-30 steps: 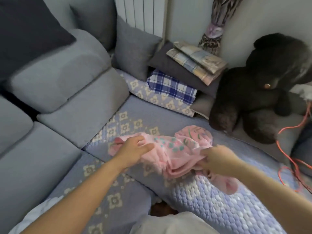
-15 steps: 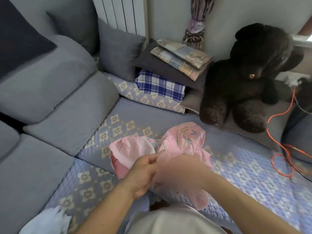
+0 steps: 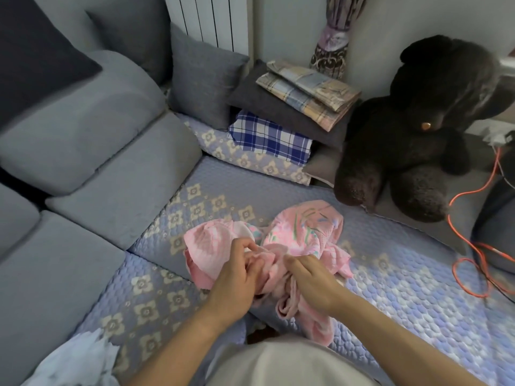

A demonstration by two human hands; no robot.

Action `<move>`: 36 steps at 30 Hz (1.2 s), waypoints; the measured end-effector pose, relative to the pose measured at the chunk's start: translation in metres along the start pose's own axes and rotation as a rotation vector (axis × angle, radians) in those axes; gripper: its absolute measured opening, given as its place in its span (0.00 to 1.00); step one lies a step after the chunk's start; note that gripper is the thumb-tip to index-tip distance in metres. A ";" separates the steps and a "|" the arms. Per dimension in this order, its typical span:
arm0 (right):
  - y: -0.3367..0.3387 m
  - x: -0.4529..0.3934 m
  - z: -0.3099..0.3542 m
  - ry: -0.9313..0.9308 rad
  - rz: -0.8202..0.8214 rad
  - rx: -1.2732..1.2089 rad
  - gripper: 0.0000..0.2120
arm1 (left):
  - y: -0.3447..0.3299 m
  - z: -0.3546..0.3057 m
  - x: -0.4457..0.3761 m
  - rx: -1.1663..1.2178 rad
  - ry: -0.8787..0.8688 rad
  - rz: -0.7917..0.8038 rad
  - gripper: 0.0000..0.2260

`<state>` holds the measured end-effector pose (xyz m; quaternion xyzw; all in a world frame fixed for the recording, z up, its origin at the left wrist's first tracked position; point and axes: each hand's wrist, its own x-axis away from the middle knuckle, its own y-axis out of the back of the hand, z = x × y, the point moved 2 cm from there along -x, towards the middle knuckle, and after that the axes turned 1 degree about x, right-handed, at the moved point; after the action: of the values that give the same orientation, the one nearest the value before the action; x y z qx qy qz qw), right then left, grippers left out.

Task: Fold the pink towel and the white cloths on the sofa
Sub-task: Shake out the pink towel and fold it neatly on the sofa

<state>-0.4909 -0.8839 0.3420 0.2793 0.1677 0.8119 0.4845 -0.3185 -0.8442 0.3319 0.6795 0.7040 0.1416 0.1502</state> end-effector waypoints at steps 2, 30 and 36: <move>-0.001 0.001 -0.001 -0.003 -0.019 0.004 0.27 | -0.001 0.002 0.000 -0.095 -0.099 0.056 0.10; 0.060 -0.007 -0.111 -0.080 0.080 0.866 0.19 | 0.180 0.130 0.019 -0.509 0.621 -0.340 0.18; 0.064 0.053 -0.223 -0.504 -0.021 0.879 0.03 | 0.206 0.230 0.090 -0.549 0.971 -0.485 0.07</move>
<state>-0.6924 -0.8677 0.2167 0.6423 0.3743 0.5670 0.3547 -0.0397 -0.7476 0.2032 0.2941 0.7646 0.5734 0.0096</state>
